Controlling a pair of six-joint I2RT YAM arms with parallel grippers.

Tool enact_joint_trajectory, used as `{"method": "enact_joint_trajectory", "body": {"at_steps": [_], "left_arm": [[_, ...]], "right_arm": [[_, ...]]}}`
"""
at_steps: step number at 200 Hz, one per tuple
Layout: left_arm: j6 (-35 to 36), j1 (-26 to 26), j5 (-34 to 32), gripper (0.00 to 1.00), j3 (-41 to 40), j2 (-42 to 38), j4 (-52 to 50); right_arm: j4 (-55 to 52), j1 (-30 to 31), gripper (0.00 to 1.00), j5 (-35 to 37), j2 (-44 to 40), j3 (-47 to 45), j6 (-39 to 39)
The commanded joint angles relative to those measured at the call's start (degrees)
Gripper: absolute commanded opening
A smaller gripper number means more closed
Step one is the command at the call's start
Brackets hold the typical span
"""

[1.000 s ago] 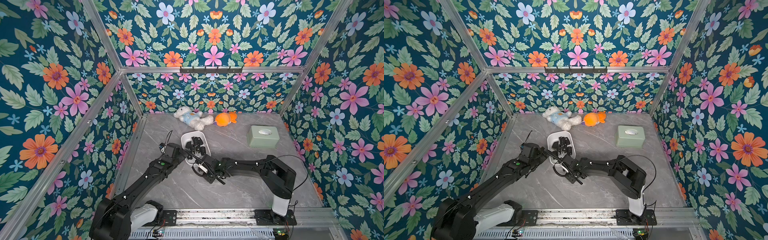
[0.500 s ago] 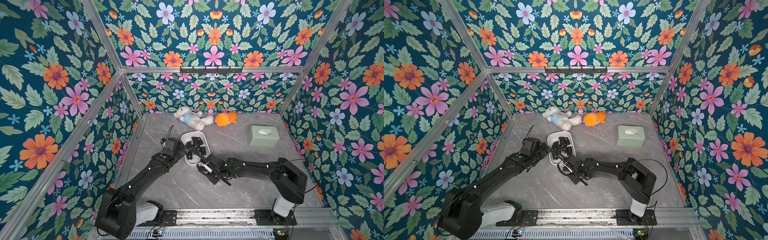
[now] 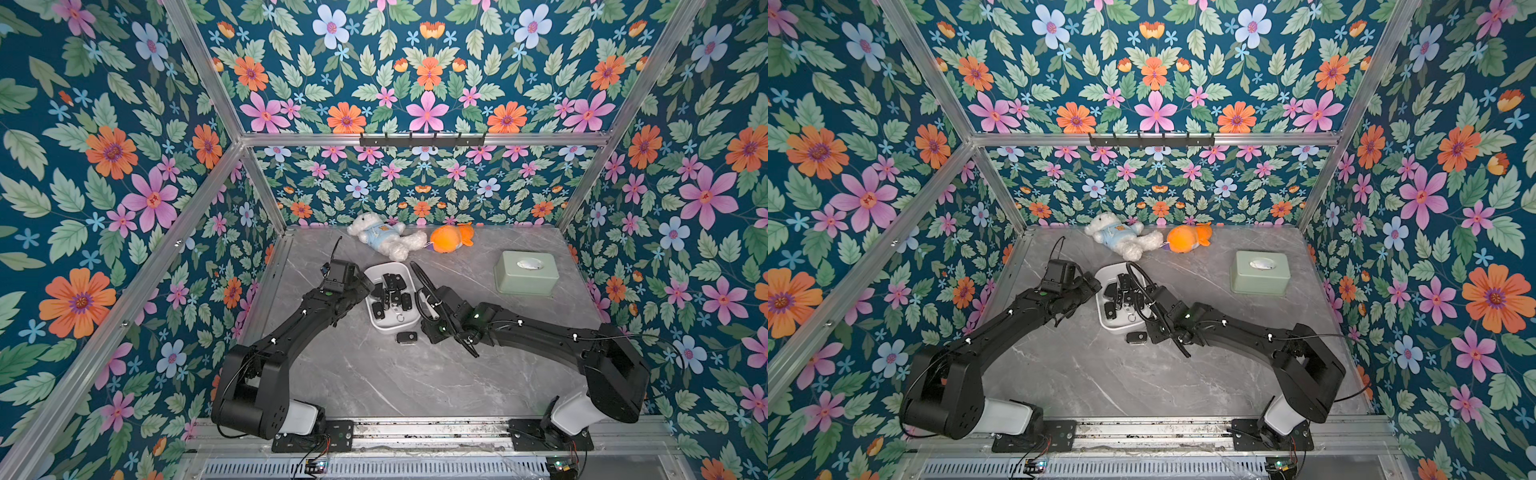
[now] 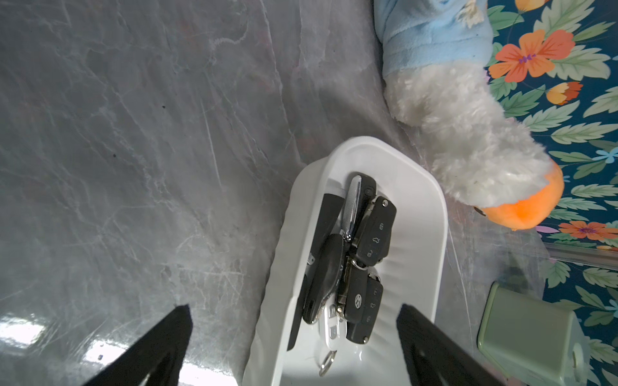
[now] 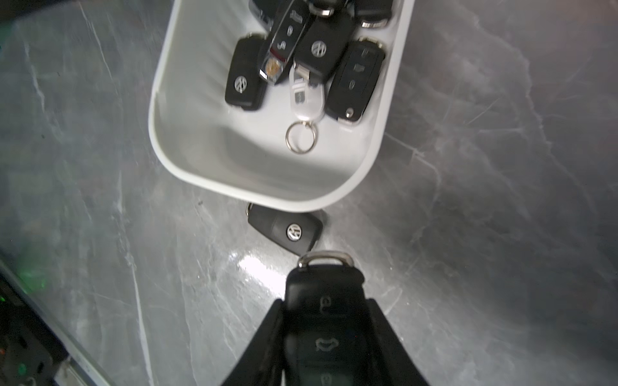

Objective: Place the car key into the storage box
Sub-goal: Pick up the car key from the center of the board, then place the car key in the storage box.

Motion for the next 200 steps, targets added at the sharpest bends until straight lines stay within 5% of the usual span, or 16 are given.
{"method": "enact_joint_trajectory", "body": {"at_steps": [1, 200], "left_arm": [[2.0, 1.3, 2.7, 0.99, 0.4, 0.6, 1.5], [9.8, 11.0, 7.8, 0.99, 2.5, 4.3, 1.8]], "right_arm": [[2.8, -1.0, 0.31, 1.3, 0.7, 2.9, 2.7], [-7.5, -3.5, 0.33, 6.6, 35.3, 38.1, 7.4]]}}
